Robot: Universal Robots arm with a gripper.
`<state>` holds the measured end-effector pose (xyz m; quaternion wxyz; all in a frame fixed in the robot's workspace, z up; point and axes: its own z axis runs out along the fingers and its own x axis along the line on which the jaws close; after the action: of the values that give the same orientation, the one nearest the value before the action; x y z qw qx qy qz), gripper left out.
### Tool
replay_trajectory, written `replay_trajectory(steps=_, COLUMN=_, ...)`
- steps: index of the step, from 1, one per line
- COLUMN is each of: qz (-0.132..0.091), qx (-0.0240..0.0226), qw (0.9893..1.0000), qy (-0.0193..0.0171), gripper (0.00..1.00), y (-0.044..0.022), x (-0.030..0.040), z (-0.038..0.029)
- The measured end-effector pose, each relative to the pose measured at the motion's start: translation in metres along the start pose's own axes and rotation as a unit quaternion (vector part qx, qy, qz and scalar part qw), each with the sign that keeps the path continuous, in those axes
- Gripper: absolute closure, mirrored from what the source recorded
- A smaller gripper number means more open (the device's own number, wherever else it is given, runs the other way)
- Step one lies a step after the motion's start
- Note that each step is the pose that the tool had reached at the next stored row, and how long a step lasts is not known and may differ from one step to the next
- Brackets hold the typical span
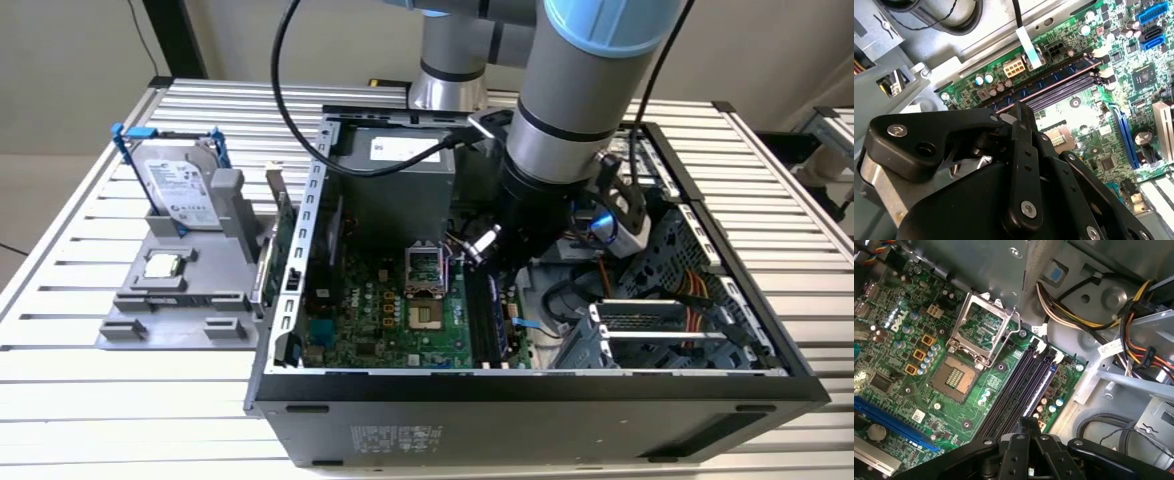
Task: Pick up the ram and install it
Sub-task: 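Press down the ram until it locks into place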
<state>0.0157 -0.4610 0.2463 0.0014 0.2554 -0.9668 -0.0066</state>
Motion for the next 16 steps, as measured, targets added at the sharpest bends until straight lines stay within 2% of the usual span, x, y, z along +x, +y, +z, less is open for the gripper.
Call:
replay_trajectory(steps=8, qz=-0.036, qx=-0.0005, qw=0.9994, qy=0.0002, gripper=1.00, y=0.0000, x=-0.0001, z=0.0001)
replay_trajectory(steps=12, qz=-0.056, qx=-0.0007, qw=0.9984, qy=0.0003, gripper=1.00, y=0.0000, x=-0.0001, z=0.0000)
replay_trajectory(steps=16, qz=-0.076, qx=-0.0007, qw=0.9971, qy=0.0007, gripper=1.00, y=-0.0001, x=0.0000, z=0.0000)
